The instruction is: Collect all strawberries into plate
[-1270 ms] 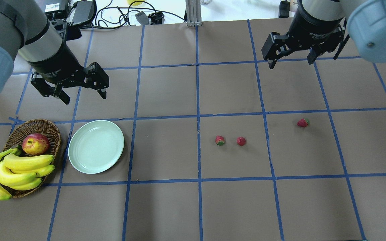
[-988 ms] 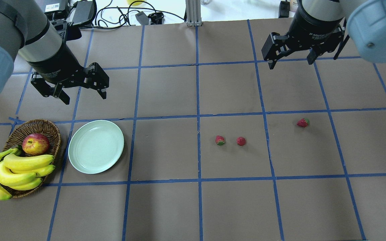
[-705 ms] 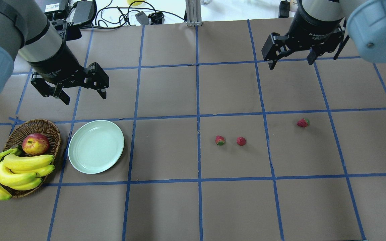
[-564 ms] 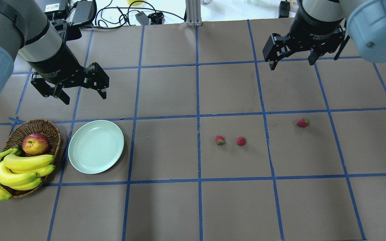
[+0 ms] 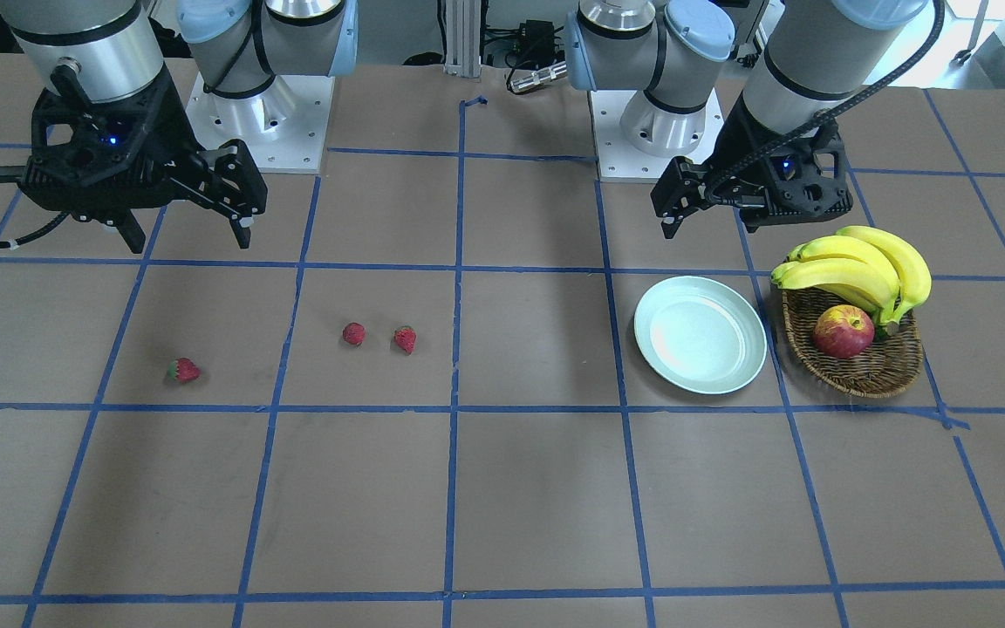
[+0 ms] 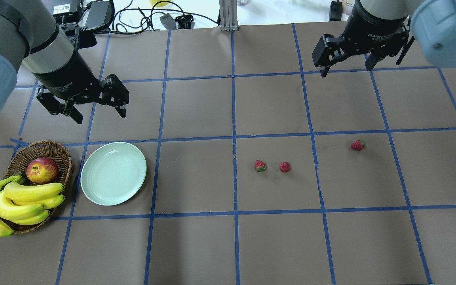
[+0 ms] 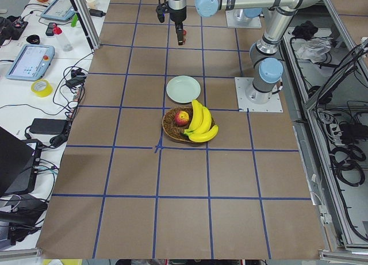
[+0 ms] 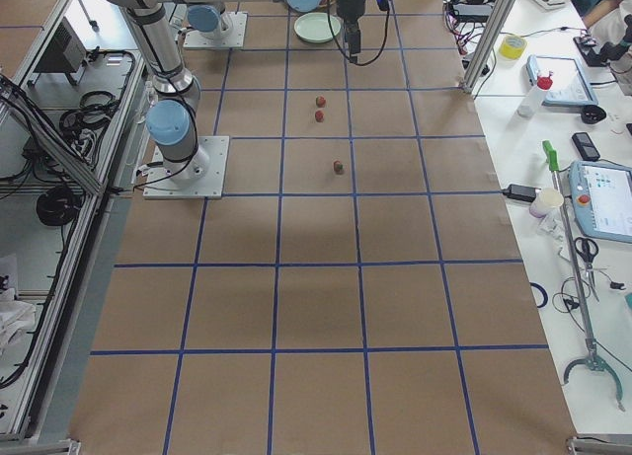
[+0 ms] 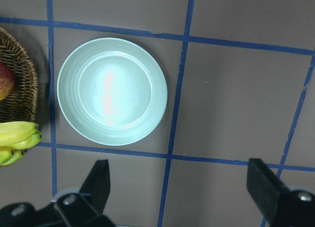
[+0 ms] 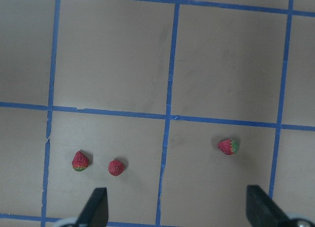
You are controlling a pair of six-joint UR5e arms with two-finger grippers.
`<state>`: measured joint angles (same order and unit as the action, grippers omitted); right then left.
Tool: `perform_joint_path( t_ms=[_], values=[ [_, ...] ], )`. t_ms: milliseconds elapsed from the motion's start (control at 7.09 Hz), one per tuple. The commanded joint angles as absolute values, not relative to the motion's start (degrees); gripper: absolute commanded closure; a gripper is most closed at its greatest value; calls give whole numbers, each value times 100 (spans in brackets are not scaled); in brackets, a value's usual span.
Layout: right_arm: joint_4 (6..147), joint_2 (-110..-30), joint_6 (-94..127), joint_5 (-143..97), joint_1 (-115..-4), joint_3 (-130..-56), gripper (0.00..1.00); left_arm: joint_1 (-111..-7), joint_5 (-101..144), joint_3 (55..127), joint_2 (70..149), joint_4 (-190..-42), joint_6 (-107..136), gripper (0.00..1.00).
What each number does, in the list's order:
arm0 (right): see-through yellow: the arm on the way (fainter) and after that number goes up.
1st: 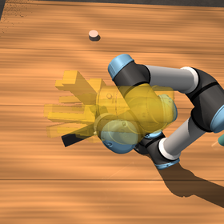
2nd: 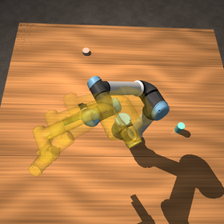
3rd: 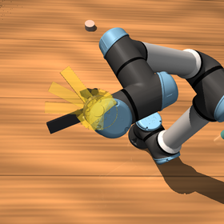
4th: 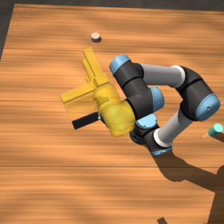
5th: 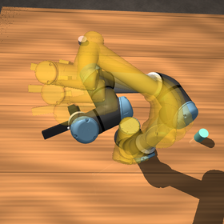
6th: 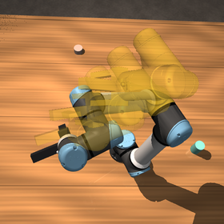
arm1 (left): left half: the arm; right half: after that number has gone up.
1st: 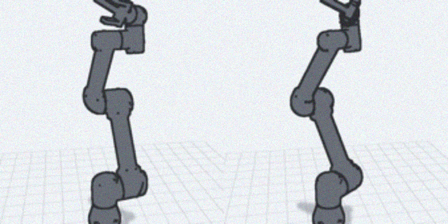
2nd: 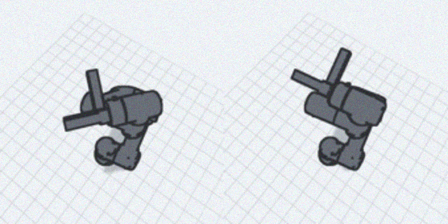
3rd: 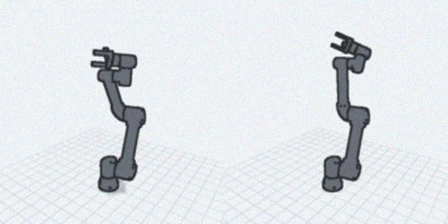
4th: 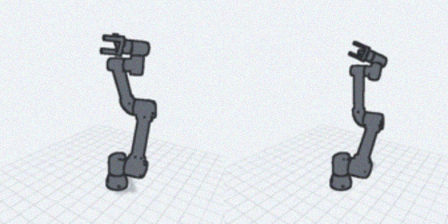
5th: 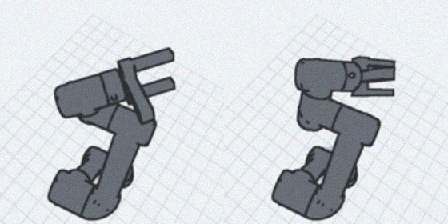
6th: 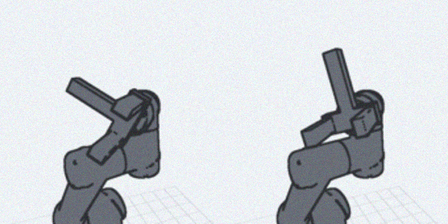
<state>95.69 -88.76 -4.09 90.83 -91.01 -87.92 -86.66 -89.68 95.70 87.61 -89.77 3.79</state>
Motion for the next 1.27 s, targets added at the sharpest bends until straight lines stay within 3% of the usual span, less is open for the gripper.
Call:
perform_joint_path(
  t_ms=[0, 564, 1129],
  values=[
    [9563, -8912, -316, 9132, -9105, -8771, 0, -8657, -8974, 9580, 8771, -8991, 378, 0],
    [9626, -8886, -299, 10108, -9157, -8675, 0, -8649, -8956, 9580, 8798, -8974, 404, 0],
    [9754, -8519, 190, 8267, -9420, -8727, 0, -8648, -8965, 9571, 8798, -8965, 404, 0]
  ],
)
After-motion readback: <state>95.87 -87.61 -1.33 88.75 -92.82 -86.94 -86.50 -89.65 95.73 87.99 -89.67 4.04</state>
